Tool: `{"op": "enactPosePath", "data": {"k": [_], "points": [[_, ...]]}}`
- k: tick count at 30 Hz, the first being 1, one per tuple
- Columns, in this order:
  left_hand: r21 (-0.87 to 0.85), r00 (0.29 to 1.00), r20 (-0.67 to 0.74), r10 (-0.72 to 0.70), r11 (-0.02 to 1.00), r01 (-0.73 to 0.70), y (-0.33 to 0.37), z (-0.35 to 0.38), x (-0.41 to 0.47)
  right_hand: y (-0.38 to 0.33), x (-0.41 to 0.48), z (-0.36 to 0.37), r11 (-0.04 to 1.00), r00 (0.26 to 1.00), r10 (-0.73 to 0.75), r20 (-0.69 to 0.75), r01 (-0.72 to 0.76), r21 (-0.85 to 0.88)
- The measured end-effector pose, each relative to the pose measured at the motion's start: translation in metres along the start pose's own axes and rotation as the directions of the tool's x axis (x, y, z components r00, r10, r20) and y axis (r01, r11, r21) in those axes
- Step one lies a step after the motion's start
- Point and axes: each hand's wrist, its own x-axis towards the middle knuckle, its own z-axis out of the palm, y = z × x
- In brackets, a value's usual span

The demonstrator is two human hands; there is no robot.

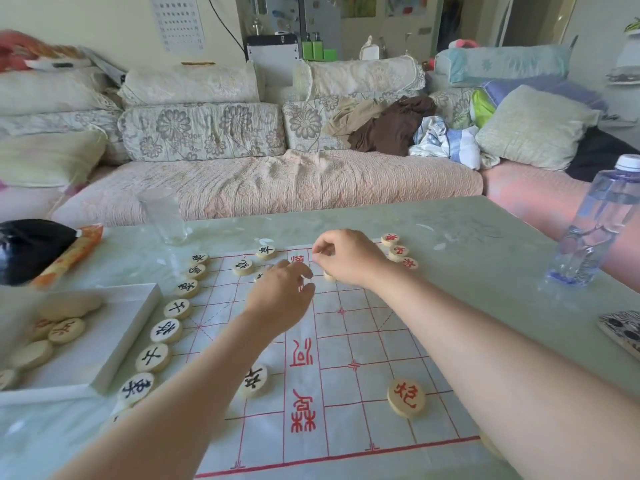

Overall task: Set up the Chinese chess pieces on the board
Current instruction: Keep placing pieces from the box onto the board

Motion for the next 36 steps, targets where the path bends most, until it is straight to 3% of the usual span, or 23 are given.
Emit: {"op": "enactPosePath", "data": {"k": [10, 18, 22, 28, 32, 36], "points": [[0.106, 0.957, -0.108, -0.268, 0.954, 0.279, -0.134, -0.097, -0.065, -0.122, 0.002, 0.078, 0.989, 0.973, -0.136, 0.185, 0.122, 0.084], [0.211, 0.905, -0.176, -0.388, 0.883, 0.42, -0.234, -0.159, -0.104, -0.215, 0.027, 0.147, 0.969, 0.929, -0.244, 0.278, 0.243, 0.038], [0.212, 0.874, -0.107, -0.473, 0.848, 0.485, -0.273, -0.173, -0.12, -0.255, 0.043, 0.184, 0.955, 0.899, -0.28, 0.335, 0.296, 0.004], [0.265, 0.865, 0.058, -0.499, 0.843, 0.469, -0.308, -0.191, -0.133, -0.3, 0.056, 0.242, 0.902, 0.833, -0.332, 0.443, 0.418, -0.109], [0.23, 0.879, 0.036, -0.476, 0.86, 0.456, -0.315, -0.186, -0.134, -0.311, 0.06, 0.269, 0.817, 0.795, -0.337, 0.504, 0.513, -0.263], [0.254, 0.872, 0.015, -0.489, 0.845, 0.47, -0.317, -0.178, -0.134, -0.314, 0.062, 0.279, 0.756, 0.81, -0.3, 0.505, 0.524, -0.392]]}}
